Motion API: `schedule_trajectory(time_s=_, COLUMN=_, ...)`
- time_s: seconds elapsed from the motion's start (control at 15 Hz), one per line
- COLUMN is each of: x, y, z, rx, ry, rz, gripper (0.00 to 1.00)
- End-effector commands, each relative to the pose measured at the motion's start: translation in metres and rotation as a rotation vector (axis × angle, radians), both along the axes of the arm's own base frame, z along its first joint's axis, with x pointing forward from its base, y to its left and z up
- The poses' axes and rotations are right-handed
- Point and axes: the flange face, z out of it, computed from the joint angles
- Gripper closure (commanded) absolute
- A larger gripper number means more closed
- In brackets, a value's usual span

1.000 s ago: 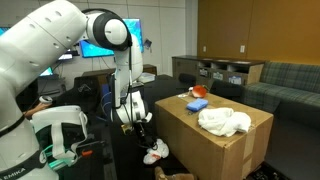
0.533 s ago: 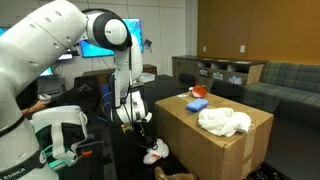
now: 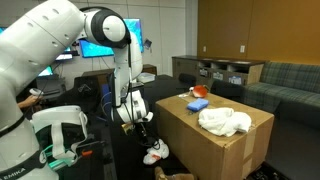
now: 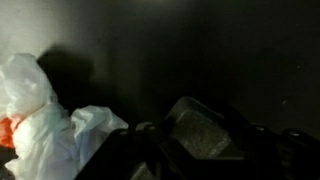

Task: Replace the objects on the box with the objects on the table, that is the brown toy with the towel, plastic bag with the blue duster and orange object with the dark brown duster

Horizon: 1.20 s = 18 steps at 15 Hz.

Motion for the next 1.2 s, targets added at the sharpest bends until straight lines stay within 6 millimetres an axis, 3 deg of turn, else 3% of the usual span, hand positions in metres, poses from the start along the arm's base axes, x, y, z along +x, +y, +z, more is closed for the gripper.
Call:
schedule_trajectory(time_s=0.0, x=-0.006, y=-0.016, z=0.027, rx=-0.045, ry=-0.025, rz=0.025, gripper=0.61)
schedule_trajectory(time_s=0.67, x=-0.066, y=-0.013, z=0.135, rx=-0.034, ry=-0.053, rz=0.132, gripper=0.61)
schedule_trajectory(time_s=0.93, x=-0.068, y=-0.006, z=0.178, rx=-0.044, ry=-0.092, rz=0.14, gripper=0.61)
schedule_trajectory(time_s=1.13, x=-0.057, y=0.007, z=0.216, rx=-0.034, ry=-0.13, rz=0.129, gripper=0.61)
